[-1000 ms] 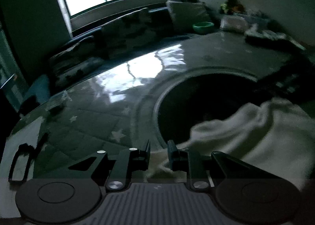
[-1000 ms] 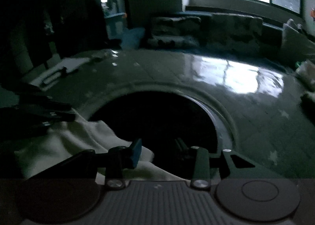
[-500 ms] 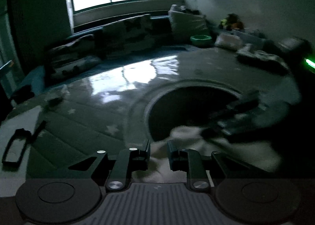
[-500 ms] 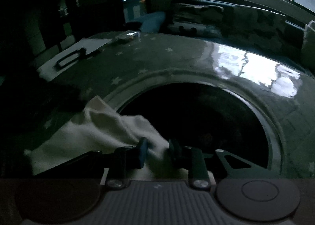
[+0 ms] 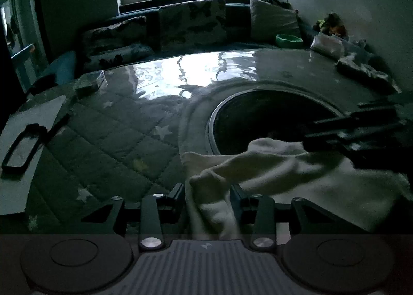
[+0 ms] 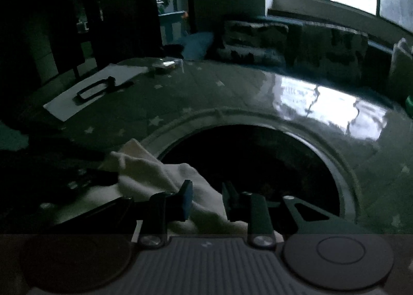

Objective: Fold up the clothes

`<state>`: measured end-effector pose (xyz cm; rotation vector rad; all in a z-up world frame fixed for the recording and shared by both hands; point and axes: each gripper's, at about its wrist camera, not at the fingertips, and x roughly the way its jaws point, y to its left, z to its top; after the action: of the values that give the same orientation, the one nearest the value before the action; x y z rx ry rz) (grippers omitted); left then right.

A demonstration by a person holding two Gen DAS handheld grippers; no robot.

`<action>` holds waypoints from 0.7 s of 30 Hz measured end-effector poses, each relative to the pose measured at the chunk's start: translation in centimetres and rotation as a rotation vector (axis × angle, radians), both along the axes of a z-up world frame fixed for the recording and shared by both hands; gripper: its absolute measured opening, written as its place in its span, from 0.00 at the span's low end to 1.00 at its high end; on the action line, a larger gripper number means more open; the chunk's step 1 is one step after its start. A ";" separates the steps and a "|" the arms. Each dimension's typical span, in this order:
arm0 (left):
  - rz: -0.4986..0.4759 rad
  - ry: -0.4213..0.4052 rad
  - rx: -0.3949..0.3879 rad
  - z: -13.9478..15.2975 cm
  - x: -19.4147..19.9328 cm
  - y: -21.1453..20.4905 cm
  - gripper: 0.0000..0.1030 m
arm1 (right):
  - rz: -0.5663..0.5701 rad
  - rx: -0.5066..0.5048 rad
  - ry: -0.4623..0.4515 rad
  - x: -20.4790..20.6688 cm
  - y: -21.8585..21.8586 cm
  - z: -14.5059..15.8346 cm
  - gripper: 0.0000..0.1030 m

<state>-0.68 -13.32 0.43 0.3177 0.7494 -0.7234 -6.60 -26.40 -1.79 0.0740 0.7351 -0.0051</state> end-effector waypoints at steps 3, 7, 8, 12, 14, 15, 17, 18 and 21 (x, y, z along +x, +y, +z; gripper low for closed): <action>0.000 -0.033 0.001 -0.1 -0.1 -0.4 0.08 | 0.017 -0.004 -0.016 -1.2 0.9 0.5 0.27; 0.009 -0.112 -0.018 0.9 -0.5 -0.4 0.05 | 0.038 -0.009 -0.030 -2.5 1.9 0.6 0.29; 0.005 -0.135 -0.023 1.1 -0.6 -0.5 0.05 | 0.043 -0.013 -0.030 -2.8 2.1 0.6 0.30; 0.003 -0.125 0.017 0.0 0.1 -1.3 0.06 | 0.051 -0.020 -0.011 -3.4 2.5 -0.2 0.30; 0.009 -0.113 0.033 -0.7 0.2 -1.3 0.06 | 0.040 0.005 0.008 -3.9 2.2 -0.6 0.30; 0.012 -0.111 0.039 -1.0 0.2 -1.4 0.07 | 0.031 0.012 0.014 -4.1 2.0 -0.8 0.30; 0.027 -0.108 0.035 -0.8 0.2 -1.2 0.10 | 0.009 0.022 0.019 -4.3 1.5 -1.1 0.29; 0.034 -0.106 0.033 -0.7 0.2 -1.2 0.10 | -0.002 0.030 0.022 -4.3 1.2 -1.2 0.29; 0.057 -0.148 0.011 0.5 -0.3 -1.0 0.10 | -0.031 0.059 0.015 -4.3 0.2 -0.9 0.29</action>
<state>-0.98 -14.31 0.93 0.3545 0.6200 -0.6345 -10.86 -26.16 -2.67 0.1416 0.7490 -0.0139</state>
